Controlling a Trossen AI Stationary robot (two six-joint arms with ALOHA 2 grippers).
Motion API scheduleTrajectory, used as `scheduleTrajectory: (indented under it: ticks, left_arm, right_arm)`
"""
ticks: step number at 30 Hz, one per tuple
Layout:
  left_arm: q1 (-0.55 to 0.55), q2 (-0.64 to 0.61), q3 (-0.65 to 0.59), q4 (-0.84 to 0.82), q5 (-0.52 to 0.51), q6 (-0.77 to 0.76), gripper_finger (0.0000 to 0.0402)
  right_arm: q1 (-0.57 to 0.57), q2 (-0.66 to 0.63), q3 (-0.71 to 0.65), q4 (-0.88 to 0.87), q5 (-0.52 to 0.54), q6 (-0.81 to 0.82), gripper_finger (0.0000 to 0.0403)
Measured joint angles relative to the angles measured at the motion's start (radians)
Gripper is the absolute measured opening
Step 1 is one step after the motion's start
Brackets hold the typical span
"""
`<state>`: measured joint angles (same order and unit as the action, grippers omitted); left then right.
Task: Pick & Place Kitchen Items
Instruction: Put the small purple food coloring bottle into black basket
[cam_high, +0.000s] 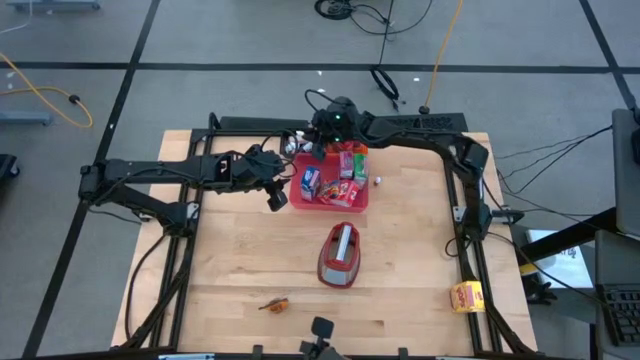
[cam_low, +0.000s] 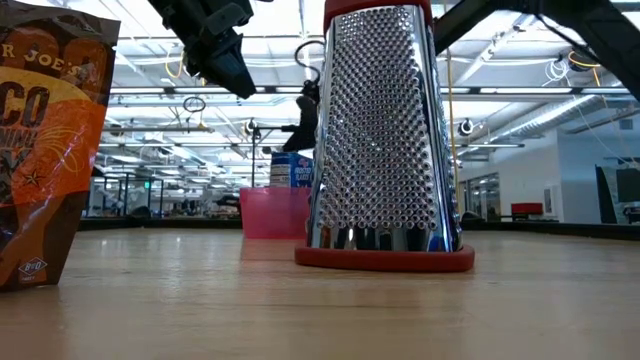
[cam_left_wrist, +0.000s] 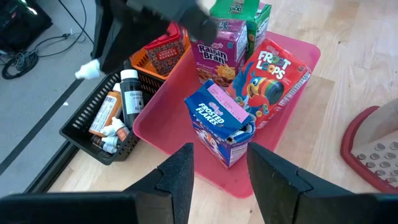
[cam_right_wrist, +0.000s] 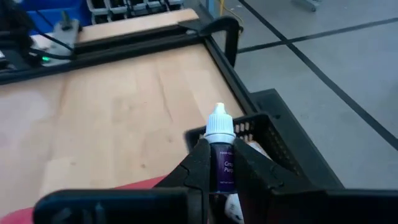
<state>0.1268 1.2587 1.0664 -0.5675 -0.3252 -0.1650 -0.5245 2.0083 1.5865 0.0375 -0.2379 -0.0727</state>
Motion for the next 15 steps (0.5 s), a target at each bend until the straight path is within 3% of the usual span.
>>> scheduleTrajectory:
  ticks: [15]
  left_arm:
    - [0.000,0.000,0.000,0.024,0.000,0.008,0.0150]
  right_arm:
    - [-0.024,0.130,0.025,0.082,0.009,0.053,0.0041]
